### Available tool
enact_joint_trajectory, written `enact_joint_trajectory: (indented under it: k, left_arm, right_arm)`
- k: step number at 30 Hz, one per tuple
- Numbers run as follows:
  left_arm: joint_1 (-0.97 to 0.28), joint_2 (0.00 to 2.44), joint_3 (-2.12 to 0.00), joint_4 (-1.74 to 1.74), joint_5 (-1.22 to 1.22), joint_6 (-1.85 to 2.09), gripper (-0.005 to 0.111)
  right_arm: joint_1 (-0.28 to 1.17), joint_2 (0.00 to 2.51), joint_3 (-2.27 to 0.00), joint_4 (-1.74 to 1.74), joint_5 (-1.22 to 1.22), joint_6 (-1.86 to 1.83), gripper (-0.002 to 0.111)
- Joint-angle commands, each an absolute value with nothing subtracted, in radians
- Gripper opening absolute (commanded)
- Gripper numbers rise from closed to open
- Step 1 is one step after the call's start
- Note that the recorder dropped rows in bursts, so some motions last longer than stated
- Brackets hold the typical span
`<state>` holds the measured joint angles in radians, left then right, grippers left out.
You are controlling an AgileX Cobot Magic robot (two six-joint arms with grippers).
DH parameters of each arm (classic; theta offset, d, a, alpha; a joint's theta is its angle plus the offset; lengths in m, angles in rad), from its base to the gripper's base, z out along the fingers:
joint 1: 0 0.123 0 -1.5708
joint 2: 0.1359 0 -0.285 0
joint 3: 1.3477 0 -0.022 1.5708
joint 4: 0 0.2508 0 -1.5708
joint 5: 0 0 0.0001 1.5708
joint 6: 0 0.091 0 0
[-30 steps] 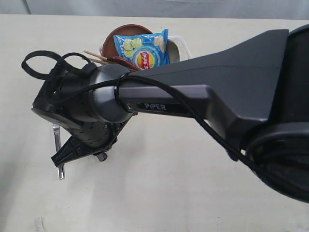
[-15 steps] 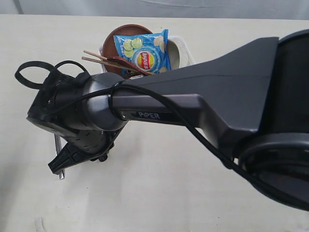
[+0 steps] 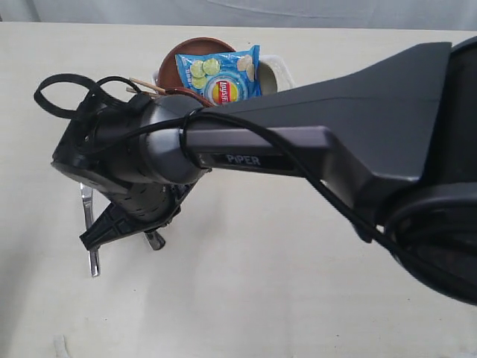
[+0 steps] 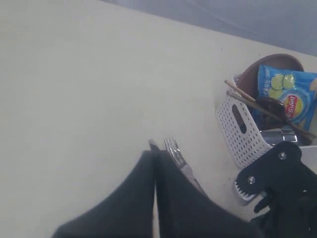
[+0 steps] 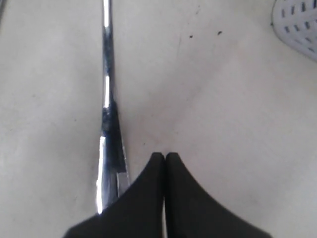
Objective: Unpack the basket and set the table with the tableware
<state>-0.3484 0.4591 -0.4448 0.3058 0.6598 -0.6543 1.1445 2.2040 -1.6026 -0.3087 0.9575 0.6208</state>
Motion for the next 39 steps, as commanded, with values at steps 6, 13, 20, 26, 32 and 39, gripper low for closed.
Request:
enact_joint_trajectory:
  k: [6, 13, 20, 26, 32, 39]
  left_arm:
    - [-0.355, 0.453, -0.45, 0.302, 0.648, -0.648, 0.0]
    - [-0.355, 0.453, -0.45, 0.302, 0.648, -0.648, 0.0]
    - [-0.355, 0.453, -0.45, 0.298, 0.644, -0.648, 0.0]
    - [-0.355, 0.453, -0.45, 0.277, 0.646, -0.625, 0.0]
    - [-0.355, 0.453, -0.45, 0.277, 0.646, -0.625, 0.0]
    - [-0.355, 0.453, -0.45, 0.275, 0.646, -0.625, 0.0]
  right_arm:
    - [1.119, 2.209, -1.596, -0.321, 0.942, 0.612, -0.001]
    - [1.132, 2.24, -1.596, -0.275, 0.948, 0.597, -0.001]
    - [1.195, 2.24, -1.596, -0.259, 0.94, 0.597, -0.001]
    - [1.224, 2.24, -1.596, -0.207, 0.914, 0.597, -0.001]
    - [1.252, 2.24, -1.596, -0.207, 0.914, 0.615, -0.001]
    - [1.259, 2.225, -1.598, -0.208, 0.917, 0.623, -0.001]
